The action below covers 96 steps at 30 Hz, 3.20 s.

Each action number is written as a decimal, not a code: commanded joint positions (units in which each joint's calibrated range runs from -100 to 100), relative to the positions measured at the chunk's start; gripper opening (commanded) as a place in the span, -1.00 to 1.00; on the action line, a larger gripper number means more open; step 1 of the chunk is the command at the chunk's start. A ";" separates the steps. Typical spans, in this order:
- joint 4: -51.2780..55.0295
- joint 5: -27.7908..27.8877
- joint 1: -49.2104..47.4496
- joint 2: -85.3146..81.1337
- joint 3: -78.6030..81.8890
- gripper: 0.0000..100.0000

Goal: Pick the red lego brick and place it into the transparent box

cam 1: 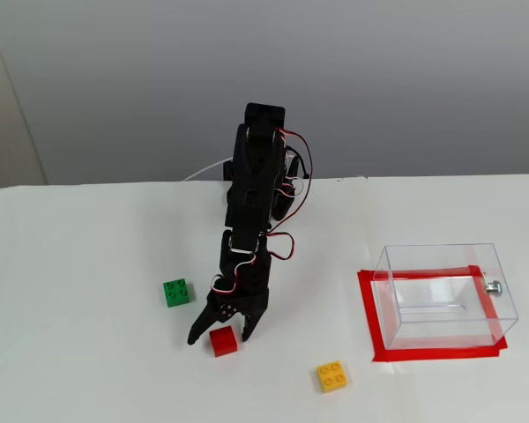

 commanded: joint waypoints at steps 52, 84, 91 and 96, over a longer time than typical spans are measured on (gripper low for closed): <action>3.27 2.29 0.45 1.95 -4.14 -0.68; 17.80 -5.07 -4.14 -15.79 -18.16 -0.72; 28.68 -10.23 -9.76 -15.45 -32.62 -0.72; 31.90 -12.06 -12.79 -15.53 -37.59 -0.72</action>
